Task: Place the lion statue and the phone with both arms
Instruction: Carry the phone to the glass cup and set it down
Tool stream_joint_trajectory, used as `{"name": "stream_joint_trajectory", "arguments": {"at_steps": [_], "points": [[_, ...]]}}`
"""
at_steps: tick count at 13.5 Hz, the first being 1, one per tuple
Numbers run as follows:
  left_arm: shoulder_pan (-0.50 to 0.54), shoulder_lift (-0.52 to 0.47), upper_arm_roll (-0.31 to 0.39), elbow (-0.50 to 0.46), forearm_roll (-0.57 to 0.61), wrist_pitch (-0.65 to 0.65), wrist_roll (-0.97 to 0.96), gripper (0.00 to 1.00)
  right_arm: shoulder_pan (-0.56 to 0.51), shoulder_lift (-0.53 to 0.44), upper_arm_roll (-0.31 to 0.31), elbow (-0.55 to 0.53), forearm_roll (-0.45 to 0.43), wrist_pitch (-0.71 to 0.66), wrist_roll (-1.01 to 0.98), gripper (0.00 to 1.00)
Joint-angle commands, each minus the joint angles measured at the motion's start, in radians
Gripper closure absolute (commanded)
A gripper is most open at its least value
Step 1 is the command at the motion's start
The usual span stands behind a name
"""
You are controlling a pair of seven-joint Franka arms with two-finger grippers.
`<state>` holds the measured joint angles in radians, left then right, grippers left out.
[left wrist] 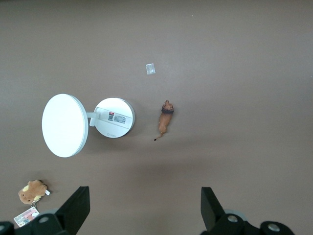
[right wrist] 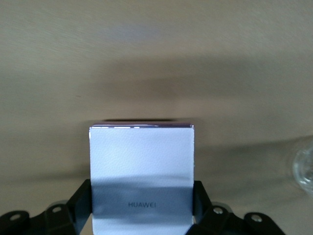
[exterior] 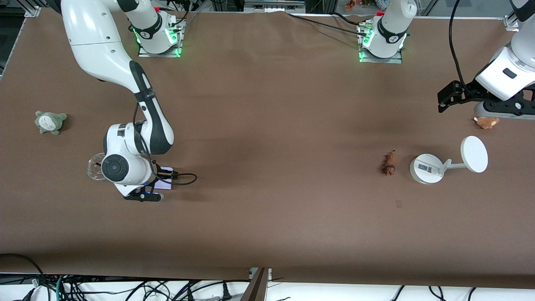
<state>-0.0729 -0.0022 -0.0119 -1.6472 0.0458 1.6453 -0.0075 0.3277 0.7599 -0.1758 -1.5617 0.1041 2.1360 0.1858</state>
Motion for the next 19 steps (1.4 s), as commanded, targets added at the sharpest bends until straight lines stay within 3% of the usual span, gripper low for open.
{"name": "stream_joint_trajectory", "arguments": {"at_steps": [1, 3, 4, 5, 6, 10, 16, 19], "points": [[-0.013, -0.004, 0.015, -0.002, -0.017, 0.002, -0.006, 0.0, -0.004, -0.054, -0.016, -0.064, 0.017, 0.004, -0.055, 0.65], [-0.013, -0.009, 0.021, -0.002, -0.017, 0.002, -0.006, 0.0, -0.004, -0.054, -0.019, -0.08, 0.017, 0.015, -0.059, 0.64], [-0.013, -0.009, 0.018, -0.003, -0.017, 0.001, -0.006, 0.0, -0.004, -0.054, -0.019, -0.084, 0.017, 0.018, -0.059, 0.47], [-0.013, -0.009, 0.015, 0.0, -0.017, 0.001, -0.006, 0.0, -0.004, -0.054, -0.019, -0.081, 0.017, 0.013, -0.059, 0.06], [-0.013, -0.01, 0.015, 0.0, -0.017, -0.002, -0.006, 0.0, -0.006, -0.057, -0.022, -0.074, 0.016, 0.005, -0.068, 0.0], [-0.01, -0.005, 0.017, -0.008, -0.018, -0.004, -0.008, 0.0, -0.006, -0.117, -0.051, 0.009, 0.003, -0.071, -0.126, 0.0], [-0.012, -0.001, 0.016, -0.01, -0.02, -0.002, -0.006, 0.0, -0.006, -0.203, -0.161, 0.25, -0.009, -0.439, -0.245, 0.0], [-0.012, -0.004, 0.016, -0.008, -0.024, -0.004, -0.006, 0.0, -0.007, -0.243, -0.185, 0.325, -0.011, -0.576, -0.256, 0.0]]}}
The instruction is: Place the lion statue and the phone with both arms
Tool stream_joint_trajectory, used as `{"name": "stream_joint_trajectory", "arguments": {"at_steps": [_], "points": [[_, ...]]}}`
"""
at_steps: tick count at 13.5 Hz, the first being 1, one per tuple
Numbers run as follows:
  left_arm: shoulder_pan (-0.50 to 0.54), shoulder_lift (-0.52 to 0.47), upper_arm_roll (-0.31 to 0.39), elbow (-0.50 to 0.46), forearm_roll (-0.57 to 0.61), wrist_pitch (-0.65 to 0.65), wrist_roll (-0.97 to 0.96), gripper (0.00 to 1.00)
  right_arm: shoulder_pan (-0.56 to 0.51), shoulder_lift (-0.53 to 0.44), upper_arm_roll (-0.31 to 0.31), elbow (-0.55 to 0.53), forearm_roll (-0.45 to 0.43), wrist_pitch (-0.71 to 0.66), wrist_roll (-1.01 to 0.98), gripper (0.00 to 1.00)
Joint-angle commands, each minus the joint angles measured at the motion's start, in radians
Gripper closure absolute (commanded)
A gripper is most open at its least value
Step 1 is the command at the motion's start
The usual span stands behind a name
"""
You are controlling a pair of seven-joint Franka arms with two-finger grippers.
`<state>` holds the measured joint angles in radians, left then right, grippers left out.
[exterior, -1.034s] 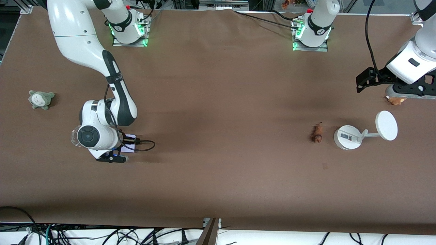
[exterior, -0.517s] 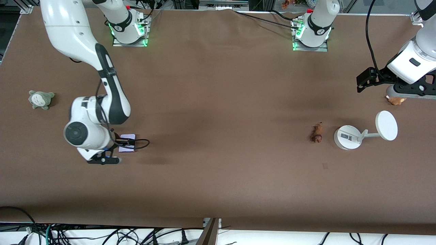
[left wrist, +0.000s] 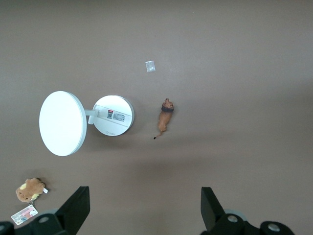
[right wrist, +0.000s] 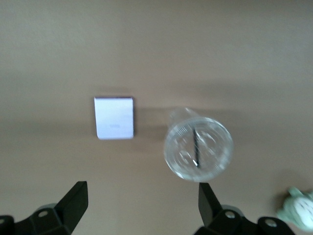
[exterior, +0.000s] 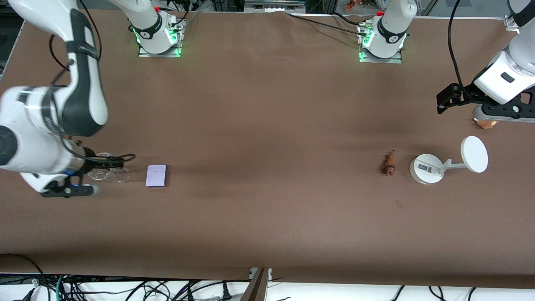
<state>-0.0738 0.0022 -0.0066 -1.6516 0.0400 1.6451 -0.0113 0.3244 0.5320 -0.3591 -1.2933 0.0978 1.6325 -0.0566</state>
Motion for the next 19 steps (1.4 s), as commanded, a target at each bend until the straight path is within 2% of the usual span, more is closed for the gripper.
{"name": "stream_joint_trajectory", "arguments": {"at_steps": [1, 2, 3, 6, 7, 8, 11, 13, 15, 19], "points": [[-0.011, -0.008, 0.011, -0.004, -0.019, -0.004, -0.002, 0.0, -0.005, -0.047, 0.006, 0.063, -0.009, -0.089, -0.005, 0.0], [-0.011, -0.008, 0.011, -0.007, -0.019, -0.004, -0.002, 0.0, -0.017, -0.094, 0.011, 0.049, -0.009, -0.111, 0.0, 0.0], [-0.011, -0.008, 0.01, -0.005, -0.019, -0.004, -0.002, 0.0, -0.04, -0.156, 0.047, 0.004, -0.013, -0.123, 0.007, 0.0], [-0.012, -0.005, 0.01, -0.005, -0.019, -0.004, -0.002, 0.0, -0.198, -0.311, 0.233, -0.119, -0.036, -0.132, 0.009, 0.0], [-0.017, -0.005, 0.01, -0.002, -0.019, -0.004, -0.004, 0.0, -0.23, -0.348, 0.271, -0.144, -0.076, -0.138, -0.003, 0.0], [-0.018, -0.005, 0.01, 0.0, -0.019, -0.004, -0.004, 0.0, -0.244, -0.389, 0.278, -0.149, -0.105, -0.173, 0.001, 0.0], [-0.02, -0.002, 0.01, -0.002, -0.019, -0.002, -0.004, 0.0, -0.248, -0.464, 0.282, -0.168, -0.107, -0.183, 0.001, 0.0], [-0.021, -0.002, 0.01, -0.002, -0.019, -0.002, -0.004, 0.0, -0.249, -0.483, 0.282, -0.185, -0.112, -0.195, 0.003, 0.0], [-0.021, -0.001, 0.01, -0.002, -0.019, -0.001, -0.004, 0.0, -0.269, -0.53, 0.282, -0.254, -0.11, -0.195, 0.009, 0.0], [-0.021, -0.001, 0.01, 0.0, -0.015, -0.001, -0.001, 0.0, -0.261, -0.471, 0.281, -0.195, -0.11, -0.207, 0.001, 0.0]]}}
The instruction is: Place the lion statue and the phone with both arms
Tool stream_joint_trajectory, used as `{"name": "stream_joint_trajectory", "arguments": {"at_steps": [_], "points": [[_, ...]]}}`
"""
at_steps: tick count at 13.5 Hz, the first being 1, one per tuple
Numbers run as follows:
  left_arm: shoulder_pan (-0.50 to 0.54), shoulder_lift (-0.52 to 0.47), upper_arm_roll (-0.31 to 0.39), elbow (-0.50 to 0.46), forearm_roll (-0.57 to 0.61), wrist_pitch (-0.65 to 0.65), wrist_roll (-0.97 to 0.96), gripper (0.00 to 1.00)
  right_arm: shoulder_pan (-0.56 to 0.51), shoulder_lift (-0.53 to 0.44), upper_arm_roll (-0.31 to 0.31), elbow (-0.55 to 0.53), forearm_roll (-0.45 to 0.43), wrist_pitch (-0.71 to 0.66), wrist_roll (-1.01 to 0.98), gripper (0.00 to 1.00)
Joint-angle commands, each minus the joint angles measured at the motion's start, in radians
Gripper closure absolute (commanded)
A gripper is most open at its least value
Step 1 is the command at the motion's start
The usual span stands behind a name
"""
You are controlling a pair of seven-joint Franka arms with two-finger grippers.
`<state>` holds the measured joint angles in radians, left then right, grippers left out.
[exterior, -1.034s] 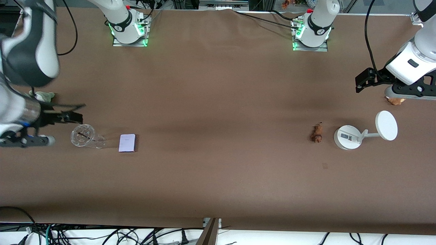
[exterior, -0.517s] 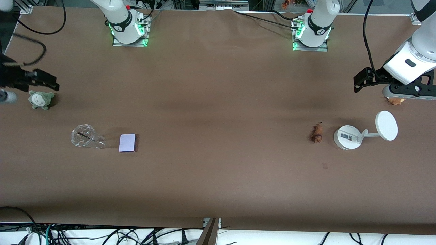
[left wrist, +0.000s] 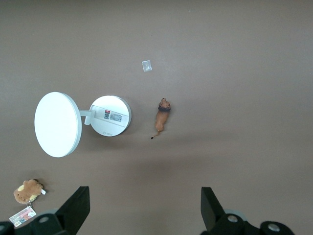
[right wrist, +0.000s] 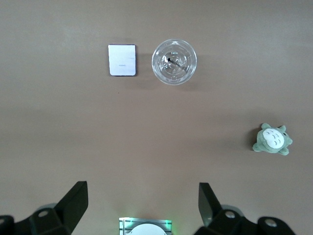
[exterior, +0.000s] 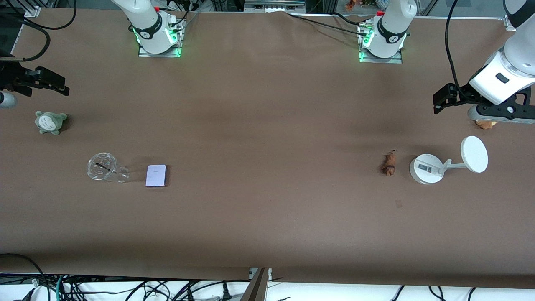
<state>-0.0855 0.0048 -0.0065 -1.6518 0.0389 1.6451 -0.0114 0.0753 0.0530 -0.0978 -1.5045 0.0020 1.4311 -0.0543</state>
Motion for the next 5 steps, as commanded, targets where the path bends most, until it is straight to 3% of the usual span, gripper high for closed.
{"name": "stream_joint_trajectory", "arguments": {"at_steps": [1, 5], "points": [[-0.01, -0.003, 0.01, 0.0, -0.014, -0.001, -0.001, 0.0, -0.012, 0.01, 0.018, 0.017, -0.013, -0.004, -0.001, 0.0], [-0.011, 0.006, 0.01, 0.006, -0.011, -0.001, -0.001, 0.0, -0.015, 0.014, 0.016, 0.018, -0.008, -0.008, -0.004, 0.0]]}}
